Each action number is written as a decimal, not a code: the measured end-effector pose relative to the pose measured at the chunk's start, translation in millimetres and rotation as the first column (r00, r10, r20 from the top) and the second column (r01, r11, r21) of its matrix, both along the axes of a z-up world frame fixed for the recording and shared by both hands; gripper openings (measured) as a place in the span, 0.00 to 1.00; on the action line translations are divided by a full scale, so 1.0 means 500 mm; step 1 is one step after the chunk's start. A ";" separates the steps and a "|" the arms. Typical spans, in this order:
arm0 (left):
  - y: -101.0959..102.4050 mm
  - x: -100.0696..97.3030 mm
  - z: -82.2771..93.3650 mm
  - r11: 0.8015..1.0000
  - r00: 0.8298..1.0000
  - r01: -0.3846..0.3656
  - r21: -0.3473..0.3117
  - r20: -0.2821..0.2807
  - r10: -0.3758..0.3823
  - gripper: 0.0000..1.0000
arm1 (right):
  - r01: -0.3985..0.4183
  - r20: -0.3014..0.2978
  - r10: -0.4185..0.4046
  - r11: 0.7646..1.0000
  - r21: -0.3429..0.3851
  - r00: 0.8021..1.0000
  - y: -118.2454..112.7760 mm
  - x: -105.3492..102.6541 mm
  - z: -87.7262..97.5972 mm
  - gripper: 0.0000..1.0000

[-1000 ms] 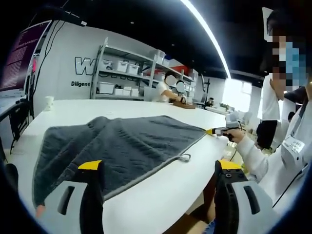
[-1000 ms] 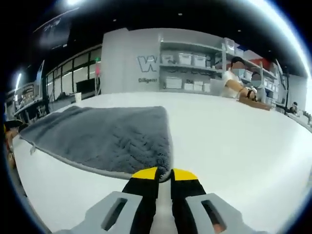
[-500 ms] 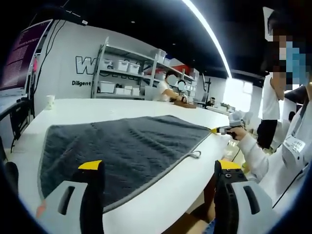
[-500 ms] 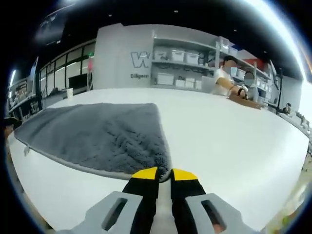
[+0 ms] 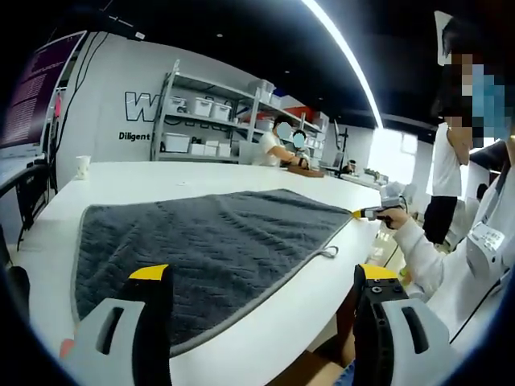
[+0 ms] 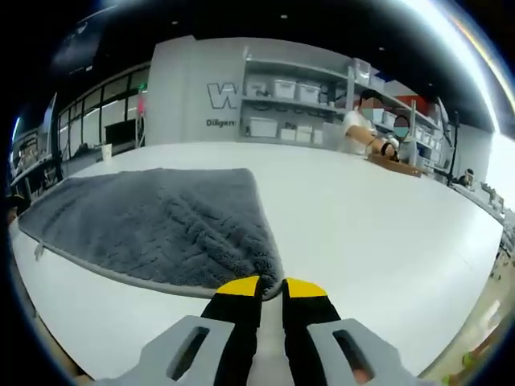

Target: Open the folded towel by lifting each exposed corner and separating the folded layers until the towel lies flat within the target outline without major curled edges

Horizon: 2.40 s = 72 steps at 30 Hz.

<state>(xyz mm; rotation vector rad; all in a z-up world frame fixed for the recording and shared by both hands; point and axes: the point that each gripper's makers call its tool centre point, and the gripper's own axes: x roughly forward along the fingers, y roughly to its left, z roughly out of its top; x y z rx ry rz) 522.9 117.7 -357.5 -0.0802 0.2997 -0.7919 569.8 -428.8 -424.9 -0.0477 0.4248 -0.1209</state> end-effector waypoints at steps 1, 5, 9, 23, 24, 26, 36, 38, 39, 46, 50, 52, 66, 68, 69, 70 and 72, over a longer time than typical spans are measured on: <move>0.000 0.001 0.001 1.000 1.000 0.000 -0.001 0.001 0.000 0.92 | 0.004 0.000 -0.004 1.000 -0.002 1.000 -0.001 0.000 0.000 0.07; -0.002 0.001 0.002 1.000 1.000 0.001 -0.001 0.003 -0.001 0.92 | 0.036 0.001 -0.036 0.999 -0.011 0.999 -0.014 -0.004 0.004 0.17; -0.003 0.001 0.001 1.000 1.000 0.001 0.000 0.004 -0.001 0.92 | 0.107 0.041 -0.107 0.994 0.013 0.993 -0.039 -0.015 0.025 0.26; -0.001 0.008 -0.001 1.000 1.000 -0.012 0.017 0.015 0.012 0.94 | 0.103 0.287 -0.107 0.994 0.028 0.952 -0.026 -0.031 0.166 0.53; 0.000 0.008 -0.002 1.000 1.000 -0.015 0.021 0.015 0.014 0.95 | 0.094 0.301 -0.096 0.995 0.021 0.949 -0.018 -0.031 0.177 0.54; 0.001 0.006 -0.003 0.999 1.000 -0.020 0.029 0.019 0.019 0.95 | 0.071 0.317 -0.069 0.997 0.005 0.946 -0.003 -0.032 0.195 0.55; 0.013 0.012 -0.002 0.998 0.999 -0.048 0.028 0.022 0.047 0.99 | -0.137 0.278 0.136 0.990 -0.014 0.951 0.117 -0.024 0.227 0.78; 0.016 0.014 -0.001 0.998 0.998 -0.053 0.026 0.024 0.052 0.99 | -0.179 0.244 0.179 0.984 -0.023 0.953 0.140 -0.022 0.221 0.82; 0.016 0.014 -0.001 0.998 0.998 -0.055 0.027 0.026 0.055 0.99 | -0.202 0.227 0.203 0.979 -0.029 0.952 0.154 -0.022 0.219 0.86; 0.026 0.020 -0.004 0.997 0.997 -0.079 0.025 0.027 0.079 0.99 | -0.350 0.162 0.349 0.936 -0.028 0.923 0.249 -0.027 0.212 0.99; 0.028 0.020 -0.010 0.996 0.996 -0.082 0.020 0.021 0.082 0.99 | -0.385 0.142 0.388 0.922 -0.046 0.911 0.282 -0.035 0.208 0.99; 0.031 0.020 -0.012 0.996 0.996 -0.088 0.022 0.020 0.087 0.99 | -0.402 0.133 0.405 0.914 -0.053 0.905 0.295 -0.039 0.207 0.99; 0.060 0.018 -0.029 0.984 0.988 -0.155 0.085 0.033 0.153 0.99 | -0.488 0.057 0.490 0.872 -0.049 0.870 0.350 -0.043 0.168 0.99; 0.063 0.019 -0.026 0.985 0.988 -0.153 0.082 0.039 0.151 0.99 | -0.477 0.062 0.480 0.877 -0.051 0.875 0.349 -0.040 0.165 0.99; 0.065 0.020 -0.025 0.985 0.988 -0.152 0.081 0.039 0.149 0.99 | -0.474 0.061 0.476 0.879 -0.050 0.877 0.349 -0.038 0.161 0.99; 0.066 0.020 -0.024 0.985 0.988 -0.151 0.081 0.040 0.148 0.99 | -0.475 0.053 0.477 0.879 -0.047 0.878 0.348 -0.037 0.155 0.99; 0.070 0.021 -0.023 0.985 0.988 -0.149 0.082 0.043 0.146 0.99 | -0.476 0.041 0.477 0.879 -0.042 0.878 0.348 -0.036 0.147 0.99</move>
